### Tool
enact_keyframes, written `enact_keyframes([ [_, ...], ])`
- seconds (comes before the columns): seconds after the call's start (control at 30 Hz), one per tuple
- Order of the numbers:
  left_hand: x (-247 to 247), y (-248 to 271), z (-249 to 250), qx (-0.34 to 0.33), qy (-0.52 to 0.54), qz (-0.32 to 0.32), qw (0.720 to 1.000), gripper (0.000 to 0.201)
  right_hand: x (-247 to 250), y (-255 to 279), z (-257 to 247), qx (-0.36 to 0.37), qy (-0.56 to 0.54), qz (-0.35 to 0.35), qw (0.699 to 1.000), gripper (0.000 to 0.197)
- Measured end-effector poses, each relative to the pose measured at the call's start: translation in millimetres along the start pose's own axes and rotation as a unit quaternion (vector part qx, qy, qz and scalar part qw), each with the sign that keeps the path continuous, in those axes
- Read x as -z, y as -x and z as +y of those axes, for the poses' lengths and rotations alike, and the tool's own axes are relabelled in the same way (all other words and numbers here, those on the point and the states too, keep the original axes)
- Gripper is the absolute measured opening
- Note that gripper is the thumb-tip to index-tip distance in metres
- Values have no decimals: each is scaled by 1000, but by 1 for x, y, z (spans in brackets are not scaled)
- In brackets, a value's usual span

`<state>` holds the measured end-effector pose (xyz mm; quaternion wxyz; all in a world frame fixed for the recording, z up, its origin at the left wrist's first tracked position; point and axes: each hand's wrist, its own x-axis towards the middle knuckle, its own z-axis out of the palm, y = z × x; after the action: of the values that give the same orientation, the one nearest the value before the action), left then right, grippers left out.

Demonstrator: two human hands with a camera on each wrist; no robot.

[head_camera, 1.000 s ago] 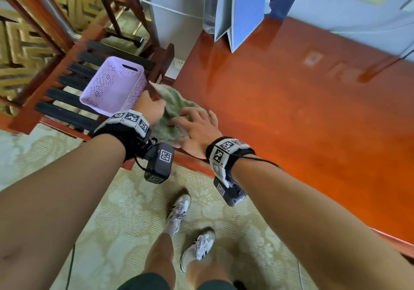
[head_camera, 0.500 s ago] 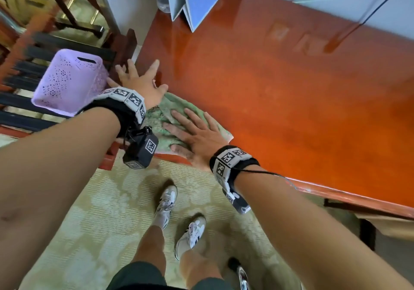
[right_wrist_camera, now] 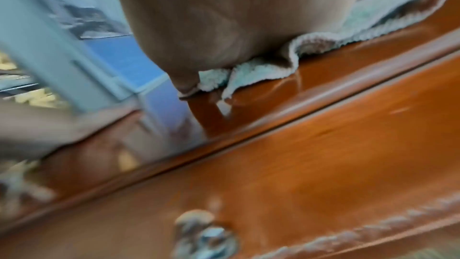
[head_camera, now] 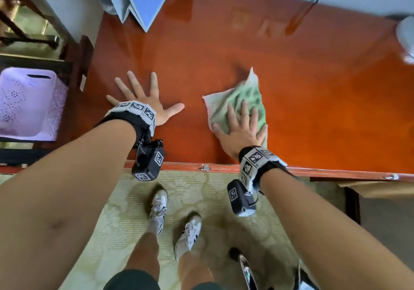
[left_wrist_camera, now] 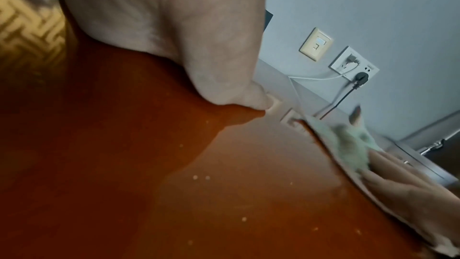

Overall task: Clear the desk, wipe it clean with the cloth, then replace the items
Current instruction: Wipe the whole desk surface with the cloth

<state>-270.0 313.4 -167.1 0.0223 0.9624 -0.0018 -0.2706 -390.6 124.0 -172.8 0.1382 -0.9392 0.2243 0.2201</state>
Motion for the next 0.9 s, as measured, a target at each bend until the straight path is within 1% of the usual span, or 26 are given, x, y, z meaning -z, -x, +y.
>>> enact_keyframes([
  [0.07, 0, 3, 3, 10, -6, 4, 1000, 111, -14, 10, -35, 103, 19, -12, 994, 74],
  [0.1, 1, 4, 4, 15, -12, 9, 1000, 108, -19, 15, -46, 141, 27, -16, 990, 73],
  [0.17, 4, 5, 8, 25, -34, 18, 999, 103, -19, 20, -49, 177, 24, -26, 983, 71],
  [0.23, 11, 7, 14, 18, -59, 22, 998, 105, -13, 19, -29, 179, 3, -41, 983, 69],
  [0.3, 20, 7, 25, -14, -69, 22, 997, 110, -6, 18, 4, 139, -12, -32, 990, 69],
  [0.4, 29, 10, 56, -50, -58, -4, 997, 115, 8, 16, 61, 28, -23, -14, 999, 70],
  [0.47, 24, 12, 79, -64, -46, -33, 996, 116, 18, 17, 98, -55, -39, -11, 998, 73],
  [0.57, 8, 15, 94, -73, -67, -60, 993, 124, 26, 20, 137, -173, -78, 2, 982, 76],
  [0.63, 3, 14, 93, -77, -86, -58, 992, 127, 28, 20, 140, -243, -114, 13, 963, 77],
  [0.7, 4, 11, 92, -74, -85, -61, 992, 126, 32, 16, 124, -302, -158, 11, 940, 77],
  [0.73, 5, 9, 93, -71, -87, -65, 992, 127, 35, 13, 113, -314, -172, 6, 934, 77],
  [0.77, 7, 7, 94, -67, -93, -68, 991, 128, 37, 10, 99, -307, -173, 1, 936, 77],
  [0.8, 8, 6, 96, -64, -100, -69, 991, 130, 37, 6, 85, -280, -157, -3, 947, 77],
  [0.83, 11, 4, 99, -63, -106, -72, 990, 131, 37, 2, 70, -238, -133, -11, 962, 77],
  [0.9, 19, 3, 105, -68, -117, -71, 988, 130, 35, -8, 39, -132, -85, -40, 987, 78],
])
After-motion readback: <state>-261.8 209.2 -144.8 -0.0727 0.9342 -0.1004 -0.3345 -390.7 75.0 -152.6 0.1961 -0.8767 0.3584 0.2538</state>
